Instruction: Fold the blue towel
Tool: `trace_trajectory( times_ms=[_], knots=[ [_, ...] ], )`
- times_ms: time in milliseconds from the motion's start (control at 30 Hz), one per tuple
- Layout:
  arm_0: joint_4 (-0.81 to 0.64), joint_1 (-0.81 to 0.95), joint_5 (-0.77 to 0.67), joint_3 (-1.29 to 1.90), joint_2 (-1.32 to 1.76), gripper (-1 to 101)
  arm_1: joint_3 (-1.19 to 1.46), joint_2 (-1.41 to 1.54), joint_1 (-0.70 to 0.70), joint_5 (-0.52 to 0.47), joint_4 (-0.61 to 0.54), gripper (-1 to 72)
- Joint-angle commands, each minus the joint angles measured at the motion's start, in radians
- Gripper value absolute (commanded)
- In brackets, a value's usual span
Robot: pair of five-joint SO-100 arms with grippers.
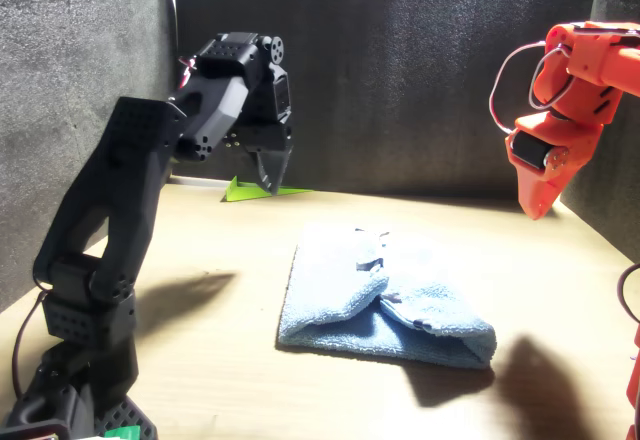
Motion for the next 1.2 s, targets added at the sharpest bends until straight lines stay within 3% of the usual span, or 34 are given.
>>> trace_trajectory(
  times_ms=[0, 100, 267, 467, 600, 700, 733, 767, 800, 1000, 1033, 1133, 1167],
  knots=[
    [-0.015, 0.095, -0.012, 0.141, 0.140, 0, 0.112, 0.149, -0.018, 0.017, -0.067, 0.0],
    [-0.166, 0.144, -0.020, 0.445, 0.319, 0, 0.170, 0.221, -0.023, 0.023, -0.080, 0.0],
    [-0.603, 0.204, -0.012, 1.160, 0.824, 0, 0.310, 0.399, -0.037, 0.023, -0.086, 0.0],
    [-0.822, 0.305, 0.021, 1.721, 1.408, 0, 0.486, 0.618, -0.184, -0.074, -0.184, -0.1],
    [-0.819, 0.391, 0.054, 2.017, 1.924, 0, 0.750, 0.821, -0.241, -0.135, -0.350, -0.1],
    [-0.721, 0.425, 0.110, 2.203, 2.310, 0, 0.954, 1.025, -0.259, -0.166, -0.423, -0.1],
    [-0.505, 0.405, 0.120, 2.368, 2.381, 0, 1.172, 1.373, -0.511, -0.080, -0.367, 4.4],
    [-0.505, 0.407, 0.120, 2.368, 2.381, 0, 1.170, 1.373, -0.518, -0.061, -0.365, 5.9],
    [-0.505, 0.417, 0.118, 2.368, 2.381, 0, 1.161, 1.373, -0.546, -0.021, -0.339, 13.5],
    [-0.505, 0.466, 0.120, 2.368, 2.379, 0, 1.144, 1.373, -0.683, 0.115, -0.272, 26.9],
    [-0.505, 0.468, 0.118, 2.368, 2.379, 0, 1.143, 1.374, -0.701, 0.137, -0.267, 26.6],
    [-0.505, 0.479, 0.114, 2.368, 2.379, 0, 1.141, 1.374, -0.732, 0.163, -0.265, 16.0],
    [-0.505, 0.480, 0.114, 2.368, 2.379, 0, 1.141, 1.374, -0.733, 0.163, -0.265, 7.2]
  ],
)
